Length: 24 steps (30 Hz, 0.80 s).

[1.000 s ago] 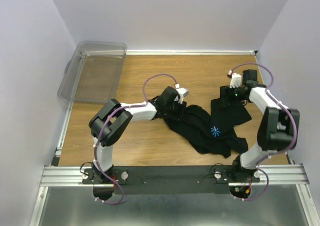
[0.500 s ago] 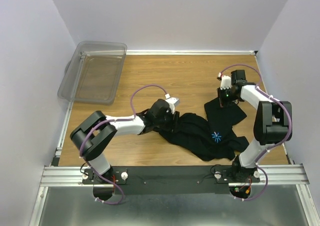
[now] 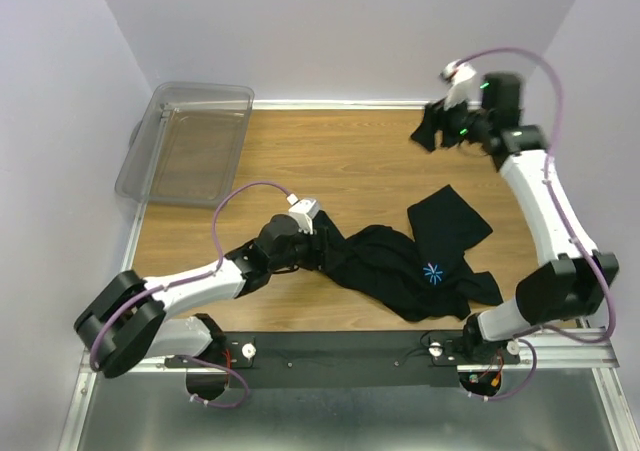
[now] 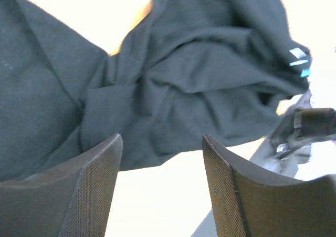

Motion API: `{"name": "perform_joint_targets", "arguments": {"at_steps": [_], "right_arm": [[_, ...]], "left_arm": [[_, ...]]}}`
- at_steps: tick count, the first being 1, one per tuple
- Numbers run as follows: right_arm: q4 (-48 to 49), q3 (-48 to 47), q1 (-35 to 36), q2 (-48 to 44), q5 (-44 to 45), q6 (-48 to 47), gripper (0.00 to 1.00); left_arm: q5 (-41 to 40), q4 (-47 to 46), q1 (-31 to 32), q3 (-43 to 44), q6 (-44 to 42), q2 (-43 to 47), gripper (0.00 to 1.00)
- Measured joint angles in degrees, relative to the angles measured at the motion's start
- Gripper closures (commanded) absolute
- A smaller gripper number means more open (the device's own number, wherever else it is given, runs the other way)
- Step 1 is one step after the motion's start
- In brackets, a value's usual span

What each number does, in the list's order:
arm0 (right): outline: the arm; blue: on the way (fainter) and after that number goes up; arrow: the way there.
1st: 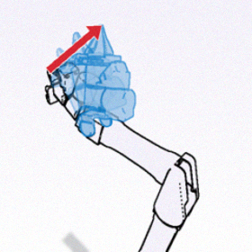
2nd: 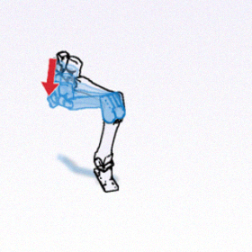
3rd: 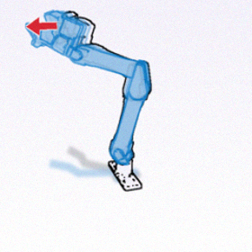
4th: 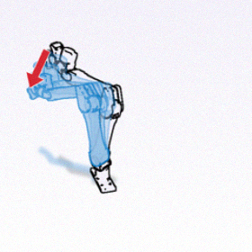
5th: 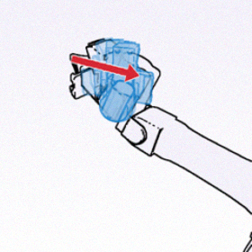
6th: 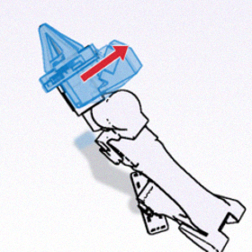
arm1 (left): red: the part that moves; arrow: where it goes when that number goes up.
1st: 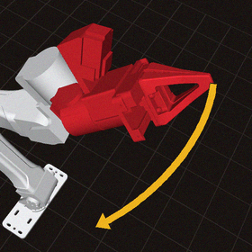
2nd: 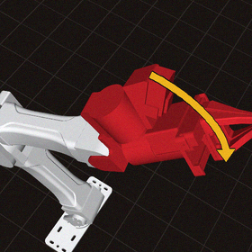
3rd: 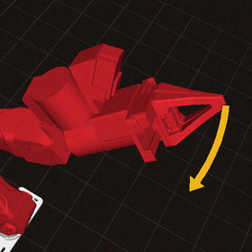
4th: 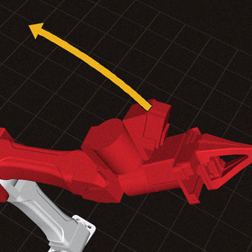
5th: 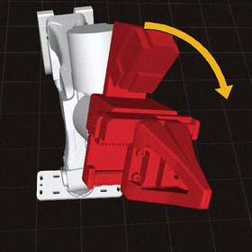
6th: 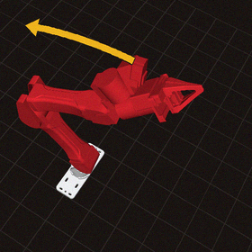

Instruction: Fold and stack the t-shirts

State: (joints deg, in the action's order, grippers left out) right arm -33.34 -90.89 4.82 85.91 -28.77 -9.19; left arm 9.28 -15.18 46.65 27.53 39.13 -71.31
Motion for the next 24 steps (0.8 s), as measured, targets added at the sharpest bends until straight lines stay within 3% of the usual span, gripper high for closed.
{"name": "perform_joint_targets", "arguments": {"at_steps": [3,9,12,13,15,24], "right_arm": [[0.1,11.8,6.2,4.0,6.1,-1.5,0.26],[-2.2,26.9,10.3,8.8,19.0,-2.5,0.27],[-0.9,28.2,10.5,8.6,23.9,-3.0,0.33],[-0.6,28.5,10.6,8.6,24.7,-3.0,0.43],[-0.2,29.0,10.8,8.7,25.9,-3.2,0.51],[0.1,29.2,11.0,10.8,25.9,-3.3,0.51]], "left_arm": [[-0.8,-0.3,0.0,-0.6,0.6,4.4,0.14],[-3.4,-1.7,0.0,-0.8,0.7,10.0,0.14],[-3.4,-2.5,0.0,-0.6,0.1,5.7,0.14],[-3.3,-2.5,0.0,-0.4,-0.2,3.8,0.14],[-3.0,-2.6,0.0,0.5,-0.9,-1.0,0.14],[-2.2,-1.7,3.6,9.4,-4.1,-16.8,0.17]]}}
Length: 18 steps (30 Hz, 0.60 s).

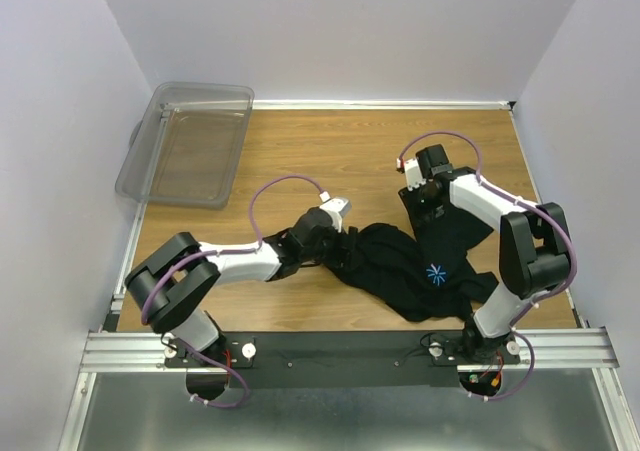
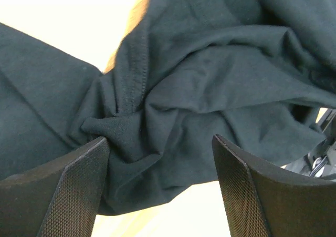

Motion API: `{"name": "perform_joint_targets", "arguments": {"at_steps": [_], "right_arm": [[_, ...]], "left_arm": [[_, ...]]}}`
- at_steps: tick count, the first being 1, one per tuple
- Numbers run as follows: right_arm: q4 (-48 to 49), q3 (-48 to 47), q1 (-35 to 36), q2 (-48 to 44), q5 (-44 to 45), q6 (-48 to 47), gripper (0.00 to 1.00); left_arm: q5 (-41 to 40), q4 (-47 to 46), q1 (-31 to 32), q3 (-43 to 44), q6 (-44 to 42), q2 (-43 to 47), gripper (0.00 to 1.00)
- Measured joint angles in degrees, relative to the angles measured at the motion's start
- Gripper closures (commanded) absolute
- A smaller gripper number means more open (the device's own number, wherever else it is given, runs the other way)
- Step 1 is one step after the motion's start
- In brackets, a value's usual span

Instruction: Fold and stack the t-shirts

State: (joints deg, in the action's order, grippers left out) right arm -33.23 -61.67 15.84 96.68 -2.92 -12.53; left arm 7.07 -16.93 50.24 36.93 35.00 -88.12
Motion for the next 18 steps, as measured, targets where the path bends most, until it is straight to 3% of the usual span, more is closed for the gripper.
{"name": "perform_joint_targets", "arguments": {"at_steps": [3,4,5,6,7,10,12,15,18], "right_arm": [[-0.2,0.0,0.1,1.6,-0.2,-0.1,0.65],[-0.3,0.0,0.1,2.3,-0.3,-0.2,0.80],[-0.4,0.0,0.1,3.0,-0.4,-0.3,0.86],[-0.5,0.0,0.1,3.6,-0.5,-0.2,0.91],[-0.7,-0.4,0.1,3.8,-0.7,-0.6,0.99],[-2.0,-1.6,0.2,3.6,-1.4,-0.9,0.99],[-3.5,-3.9,0.2,2.3,-1.5,-1.1,0.99],[-5.2,-10.4,0.2,-1.0,-2.1,-1.2,0.99],[-5.5,-23.0,0.2,-5.4,-4.4,-0.9,0.99]], "left_arm": [[0.0,0.2,1.0,2.8,-0.9,-2.1,0.28],[0.0,0.3,1.2,3.1,-1.1,-2.3,0.34],[0.0,0.4,1.3,3.1,-1.3,-2.3,0.39],[-0.2,0.6,1.4,3.1,-1.5,-2.2,0.45],[-0.3,0.8,1.5,3.1,-1.6,-2.2,0.58],[-1.4,1.9,1.6,1.8,-1.3,-0.4,0.90],[-2.3,3.1,1.7,0.1,-0.9,2.8,1.00],[-4.1,4.5,1.7,-3.1,0.6,10.0,1.00],[-6.6,5.9,1.7,-6.3,2.7,18.9,1.00]]}}
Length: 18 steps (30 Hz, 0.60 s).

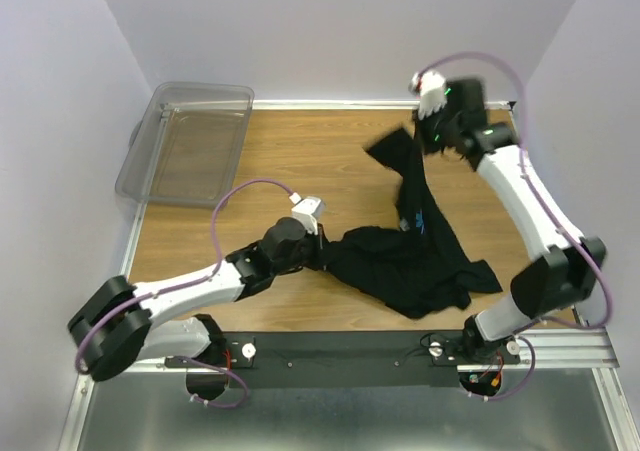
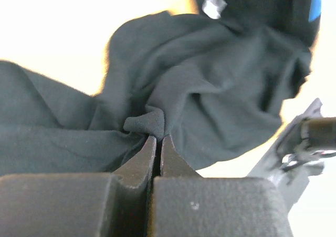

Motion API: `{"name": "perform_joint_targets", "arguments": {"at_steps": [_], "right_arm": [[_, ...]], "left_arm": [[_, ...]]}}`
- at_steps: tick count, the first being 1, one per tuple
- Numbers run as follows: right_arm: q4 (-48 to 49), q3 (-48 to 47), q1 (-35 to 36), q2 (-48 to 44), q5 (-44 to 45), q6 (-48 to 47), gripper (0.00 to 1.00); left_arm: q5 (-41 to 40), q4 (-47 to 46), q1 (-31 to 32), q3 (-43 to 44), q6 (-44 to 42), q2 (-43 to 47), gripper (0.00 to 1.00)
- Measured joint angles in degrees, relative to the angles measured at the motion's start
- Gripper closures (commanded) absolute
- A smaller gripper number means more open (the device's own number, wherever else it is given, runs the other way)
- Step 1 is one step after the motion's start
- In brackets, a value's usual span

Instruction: Fold and stack the t-shirts

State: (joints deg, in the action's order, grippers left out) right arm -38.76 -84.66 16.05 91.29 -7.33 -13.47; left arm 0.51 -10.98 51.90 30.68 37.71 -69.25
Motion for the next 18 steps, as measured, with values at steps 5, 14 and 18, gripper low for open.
{"name": "perform_joint_targets", "arguments": {"at_steps": [5,14,18], "right_arm": [[3.4,-20.7,0.0,-8.3,-4.3,2.0,0.99],[5.6,-23.7,0.0,-15.7,-6.0,4.0,1.00],[5.4,-15.1,0.0,-16.2,-10.2,3.1,0.99]], "left_arm": [[-3.5,1.8,0.0,-4.1,3.6,13.1,1.00],[-8.8,8.0,0.0,-10.6,8.9,36.9,0.17],[-11.9,6.5,-0.1,-8.3,3.8,38.5,0.02]]}}
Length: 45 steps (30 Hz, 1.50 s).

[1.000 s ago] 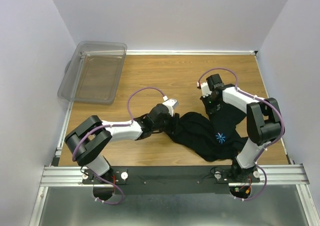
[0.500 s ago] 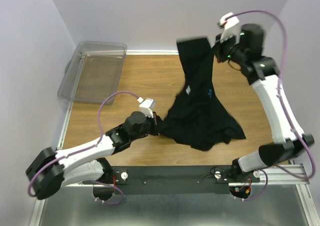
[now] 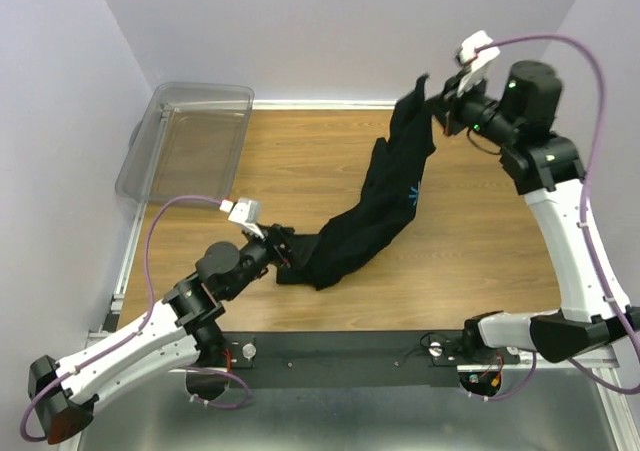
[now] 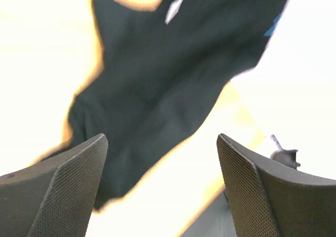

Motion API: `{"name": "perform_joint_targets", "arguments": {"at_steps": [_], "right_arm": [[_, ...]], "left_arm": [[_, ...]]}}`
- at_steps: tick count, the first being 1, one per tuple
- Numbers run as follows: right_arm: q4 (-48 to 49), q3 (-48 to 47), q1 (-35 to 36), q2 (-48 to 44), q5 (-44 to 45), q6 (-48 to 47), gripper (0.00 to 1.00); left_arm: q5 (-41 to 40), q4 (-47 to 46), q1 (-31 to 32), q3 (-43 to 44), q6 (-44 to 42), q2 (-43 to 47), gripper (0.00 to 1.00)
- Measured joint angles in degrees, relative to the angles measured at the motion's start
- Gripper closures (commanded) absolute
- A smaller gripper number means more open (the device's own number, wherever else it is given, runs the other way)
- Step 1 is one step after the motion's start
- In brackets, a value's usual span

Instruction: Fold and stack the t-shirts

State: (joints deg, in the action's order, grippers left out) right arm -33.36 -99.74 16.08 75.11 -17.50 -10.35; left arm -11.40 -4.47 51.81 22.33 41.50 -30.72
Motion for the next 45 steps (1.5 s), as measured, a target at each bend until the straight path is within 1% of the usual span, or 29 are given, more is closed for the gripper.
{"name": "perform_joint_targets", "arguments": {"at_steps": [2,4,5,6,9,12,15,17,20,24,28,31,36,41,45], "right_arm": [[-0.1,6.0,0.0,-0.3,-3.6,-1.6,0.99],[-1.0,11.6,0.0,-1.0,-7.1,-4.2,0.99],[-1.2,14.3,0.0,-1.7,-8.2,-5.6,0.99],[-1.6,16.4,0.0,-2.5,-8.9,-6.7,1.00],[-2.5,22.0,0.0,-7.1,-8.6,-9.8,1.00],[-1.8,27.6,0.0,-14.0,-4.3,-11.5,0.99],[-1.4,35.4,0.0,-21.2,6.0,-12.0,0.99],[-0.9,39.1,-0.1,-22.9,11.0,-11.3,0.99],[1.3,45.5,-1.0,-22.1,21.2,-8.4,1.00],[4.2,51.4,-4.8,-19.5,30.7,-5.1,0.99],[7.8,53.5,-9.9,-19.5,35.1,-2.6,0.99],[10.1,54.8,-11.6,-19.5,35.7,-1.6,0.99],[11.1,56.5,-13.7,-18.8,34.9,-0.2,0.99],[11.7,56.6,-14.7,-18.6,32.8,0.7,0.99],[12.2,56.6,-15.1,-18.1,31.1,1.5,0.99]], "left_arm": [[-0.2,-2.4,-1.3,3.6,-4.4,-5.1,0.02],[1.5,-4.5,-3.2,8.2,-9.3,-11.5,0.02],[3.5,-6.3,-4.6,10.8,-11.8,-15.1,0.03],[7.1,-8.7,-7.3,14.1,-14.3,-20.8,0.04],[16.9,-14.5,-11.6,20.4,-19.4,-32.7,0.09],[24.3,-16.3,-12.9,23.5,-22.2,-42.2,0.11],[30.5,-17.6,-12.8,26.4,-24.0,-50.2,0.14],[33.3,-18.2,-12.7,27.3,-24.5,-53.8,0.15],[36.8,-18.8,-12.6,29.1,-25.0,-58.6,0.16],[38.4,-19.0,-11.7,33.3,-26.2,-64.5,0.17],[38.6,-17.6,-9.9,38.9,-28.8,-69.8,0.16],[38.4,-15.1,-8.4,45.6,-31.9,-74.3,0.17],[37.5,-9.3,-5.9,59.5,-39.4,-84.7,0.18],[37.7,-1.6,-4.8,67.4,-47.1,-91.2,0.18],[40.5,4.2,-4.5,72.9,-54.4,-94.9,0.18]]}}
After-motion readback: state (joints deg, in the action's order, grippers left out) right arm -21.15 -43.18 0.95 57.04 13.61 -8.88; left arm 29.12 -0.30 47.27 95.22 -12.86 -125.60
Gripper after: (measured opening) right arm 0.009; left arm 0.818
